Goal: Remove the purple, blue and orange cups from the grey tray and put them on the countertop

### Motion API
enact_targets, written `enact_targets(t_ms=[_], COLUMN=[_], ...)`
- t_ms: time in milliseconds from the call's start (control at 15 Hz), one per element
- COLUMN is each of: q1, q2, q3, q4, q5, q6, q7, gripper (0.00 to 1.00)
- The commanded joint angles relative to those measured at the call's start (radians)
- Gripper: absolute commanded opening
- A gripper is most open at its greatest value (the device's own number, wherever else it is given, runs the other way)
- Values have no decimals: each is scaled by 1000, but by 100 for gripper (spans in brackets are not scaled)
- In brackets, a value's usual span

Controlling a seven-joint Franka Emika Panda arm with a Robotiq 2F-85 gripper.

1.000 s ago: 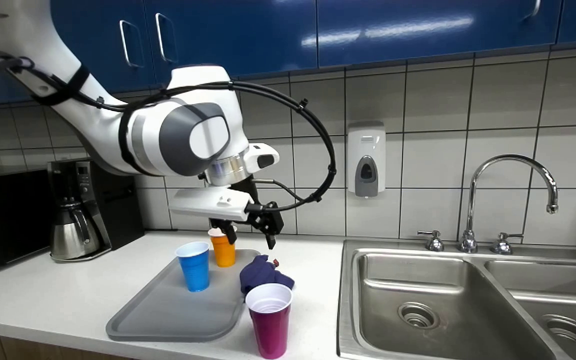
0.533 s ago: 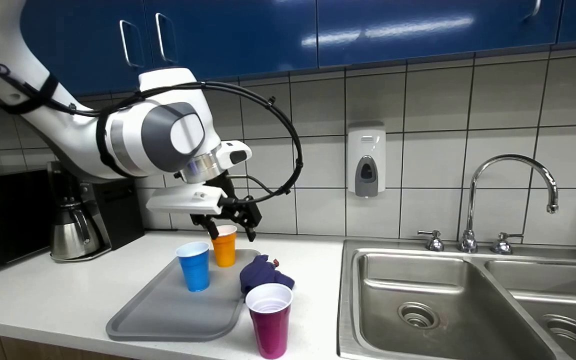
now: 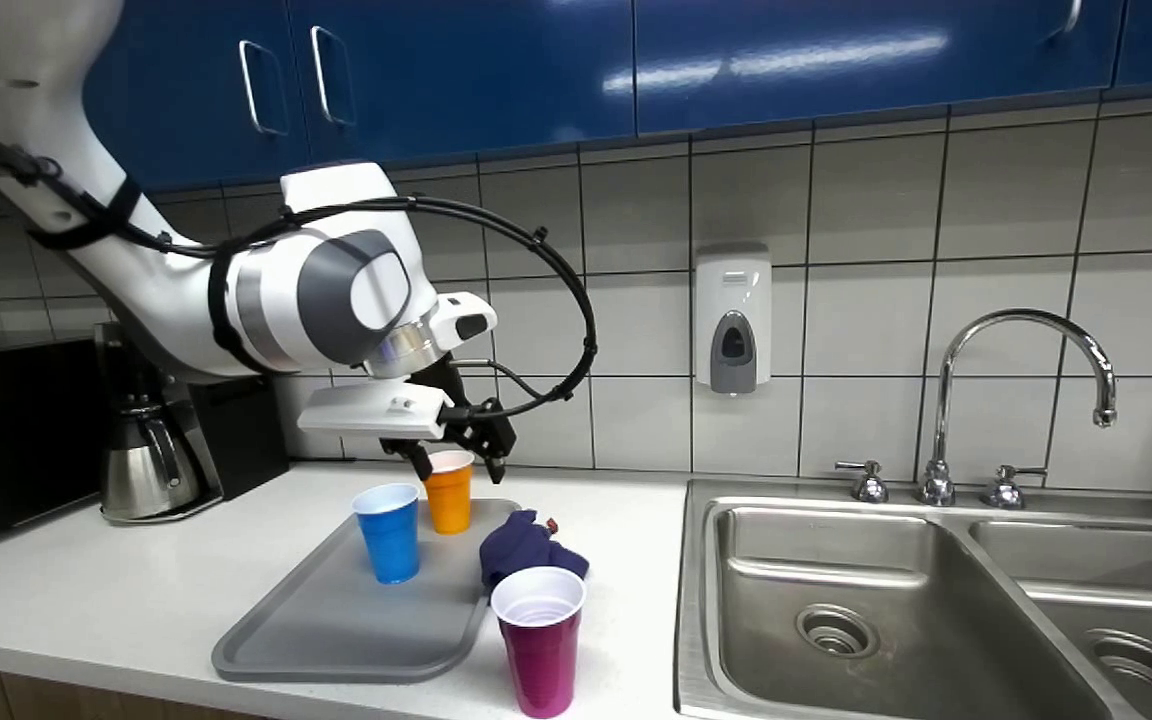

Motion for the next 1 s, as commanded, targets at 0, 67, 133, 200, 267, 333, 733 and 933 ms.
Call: enact_targets(t_ms=[0,67,133,200,267,333,733,933], q1=[45,63,75,89,103,116,212,193], q2=[91,110,128,145,160,176,273,322], q3=[-25,-32,-35,-38,-42,-43,-66,-43], q4=[60,76,89,104,116,131,248,306], q5=[35,53,68,85,103,125,410,464], q6=[46,44,47,50,51,48,-53,-104], q7=[-23,-35,-40,-47,-56,-65,-299,-365], gripper=[100,100,100,100,100,100,100,100])
